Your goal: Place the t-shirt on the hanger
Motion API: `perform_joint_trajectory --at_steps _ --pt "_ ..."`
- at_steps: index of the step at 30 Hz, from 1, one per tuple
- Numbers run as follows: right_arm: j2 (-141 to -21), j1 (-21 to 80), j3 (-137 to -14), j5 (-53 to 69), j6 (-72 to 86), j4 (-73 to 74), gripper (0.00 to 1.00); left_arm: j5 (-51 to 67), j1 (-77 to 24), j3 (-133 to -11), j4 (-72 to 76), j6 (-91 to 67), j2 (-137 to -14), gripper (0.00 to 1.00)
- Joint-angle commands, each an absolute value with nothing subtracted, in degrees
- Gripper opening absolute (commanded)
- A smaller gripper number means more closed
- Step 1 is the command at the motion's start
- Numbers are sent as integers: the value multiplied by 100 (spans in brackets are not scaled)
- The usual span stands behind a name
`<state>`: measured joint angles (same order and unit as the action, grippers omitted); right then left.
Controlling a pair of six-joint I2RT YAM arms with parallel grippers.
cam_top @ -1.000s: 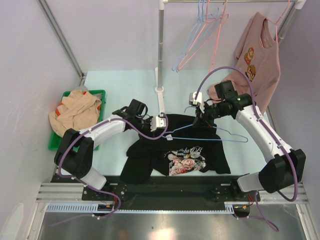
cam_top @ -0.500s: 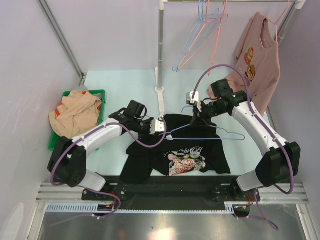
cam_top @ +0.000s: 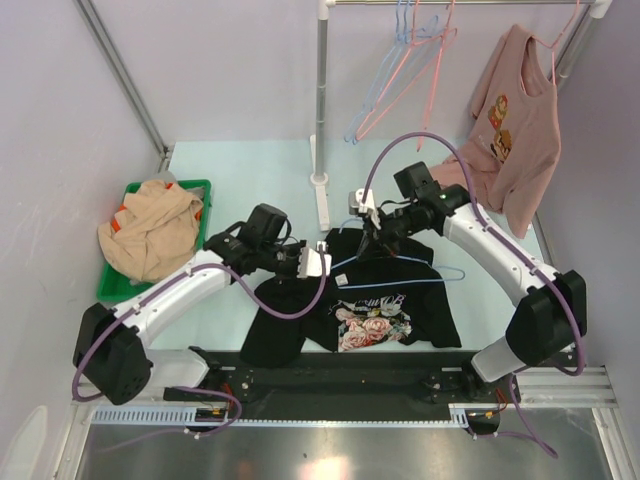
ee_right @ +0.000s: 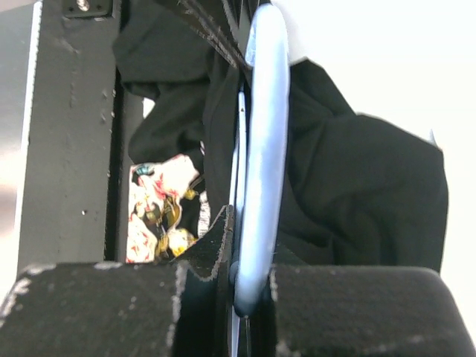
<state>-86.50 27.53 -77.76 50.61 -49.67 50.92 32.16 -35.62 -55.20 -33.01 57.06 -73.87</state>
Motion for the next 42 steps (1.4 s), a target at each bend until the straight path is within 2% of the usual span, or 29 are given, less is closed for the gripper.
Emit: perform_joint_trajectory --at_steps 1,12,18,20,21,23,24,28,33,37,39,40,41,42 --pt "-8789 2970 -8016 5431 -4633 4580 0 3454 -3683 -5757 -3428 5652 -7058 0" --pt "-9087 3568 -8016 5713 -4079 3473 0 3498 -3841 -6056 -3314 5151 -6785 0" --pt "-9299 3718 -8016 5765 -3464 2384 0 3463 -4008 -6038 -3015 4616 -6592 1" --pt "-9290 3726 -8016 5827 -3367 2312 0 3289 -3956 -6003 -3102 4439 -6539 8" --pt "-9264 3718 -8007 5827 -3366 2329 0 3296 -3903 -5977 -3216 4456 -6496 19" --pt "-9237 3674 -8007 5879 -3445 2487 0 3488 -3510 -5907 -3760 4666 -6347 29" --pt "-9229 3648 -7998 5897 -3480 2548 0 3689 -3333 -5863 -3918 4867 -6285 38" --pt "-9193 3630 -8007 5932 -3647 2725 0 3788 -2533 -5704 -4464 5457 -6187 48" --pt "-9202 3718 -8016 5933 -3621 2567 0 3718 -2505 -5502 -4395 5617 -6222 55" --pt "-9176 3771 -8007 5810 -3603 2514 0 4077 -2575 -5572 -4245 5370 -6608 54" --pt "-9176 3788 -8016 5775 -3595 2479 0 4122 -2654 -5590 -4149 5230 -6741 49" --pt "-9176 3779 -8016 5774 -3586 2470 0 4148 -2759 -5590 -4001 5177 -6863 46" --pt "-9176 3805 -8016 5774 -3534 2409 0 4166 -2821 -5590 -3895 5029 -6916 35" --pt "-9167 3823 -8016 5766 -3516 2382 0 4175 -2882 -5599 -3772 4906 -6969 29"
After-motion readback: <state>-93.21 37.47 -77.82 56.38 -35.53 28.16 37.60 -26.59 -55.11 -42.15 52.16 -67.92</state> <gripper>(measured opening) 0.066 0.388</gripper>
